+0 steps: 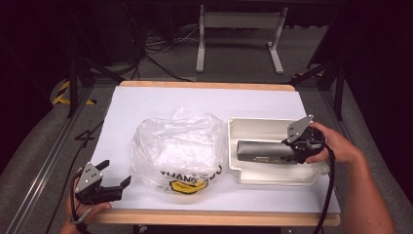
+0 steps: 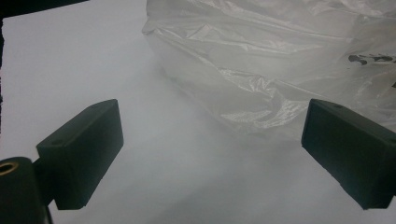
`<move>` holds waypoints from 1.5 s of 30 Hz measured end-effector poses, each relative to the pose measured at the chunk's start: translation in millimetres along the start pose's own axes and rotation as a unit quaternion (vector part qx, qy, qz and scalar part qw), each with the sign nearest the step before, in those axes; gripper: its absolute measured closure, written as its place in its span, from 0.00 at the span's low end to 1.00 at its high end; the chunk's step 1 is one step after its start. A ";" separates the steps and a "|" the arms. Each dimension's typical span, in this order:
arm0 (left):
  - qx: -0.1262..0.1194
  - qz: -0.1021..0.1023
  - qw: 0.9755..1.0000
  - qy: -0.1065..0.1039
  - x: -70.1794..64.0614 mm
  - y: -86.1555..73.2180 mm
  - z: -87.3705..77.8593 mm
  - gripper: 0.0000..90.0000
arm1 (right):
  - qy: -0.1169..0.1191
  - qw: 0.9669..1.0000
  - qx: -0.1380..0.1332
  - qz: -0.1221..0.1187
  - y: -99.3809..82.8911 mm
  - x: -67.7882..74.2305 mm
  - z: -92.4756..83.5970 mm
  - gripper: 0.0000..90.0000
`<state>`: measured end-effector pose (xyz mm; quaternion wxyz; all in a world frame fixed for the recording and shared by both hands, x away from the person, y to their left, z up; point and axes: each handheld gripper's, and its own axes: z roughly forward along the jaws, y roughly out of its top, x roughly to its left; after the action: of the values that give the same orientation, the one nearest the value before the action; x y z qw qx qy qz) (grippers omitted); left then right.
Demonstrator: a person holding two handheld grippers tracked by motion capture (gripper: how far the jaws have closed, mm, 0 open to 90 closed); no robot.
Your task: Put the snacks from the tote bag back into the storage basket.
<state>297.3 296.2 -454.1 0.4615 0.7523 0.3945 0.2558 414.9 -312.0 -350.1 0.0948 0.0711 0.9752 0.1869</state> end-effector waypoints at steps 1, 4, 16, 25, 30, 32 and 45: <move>0.002 0.000 1.000 -0.001 0.3 -0.1 0.1 0.07 | 0.008 1.000 0.001 0.004 -0.3 -2.4 2.1 0.47; 0.002 0.001 1.000 0.000 -0.2 -0.3 0.5 0.07 | 0.012 1.000 0.016 0.009 0.4 -4.3 5.8 0.47; 0.006 0.003 1.000 -0.003 -0.8 -0.3 0.8 0.07 | 0.008 0.993 0.118 -0.006 11.9 -4.2 24.6 0.47; 0.007 0.006 1.000 -0.006 -1.6 -0.2 1.4 0.07 | -0.013 0.988 0.155 0.002 14.0 -6.7 31.9 0.42; 0.007 0.005 1.000 -0.006 -1.2 -0.4 1.1 0.07 | -0.029 0.985 0.167 0.007 15.8 -5.5 30.4 0.35; 0.008 0.006 1.000 -0.006 -1.6 -0.3 1.0 0.07 | -0.039 0.985 0.170 0.015 14.7 -6.5 29.2 0.32; 0.002 0.002 1.000 -0.003 0.0 0.2 -0.5 0.07 | -0.052 0.997 0.042 0.043 3.1 4.1 2.7 0.30</move>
<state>297.0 296.4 -453.7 0.4602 0.7548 0.3924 0.2539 411.8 -307.5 -352.0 0.1346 0.1266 0.9719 0.1457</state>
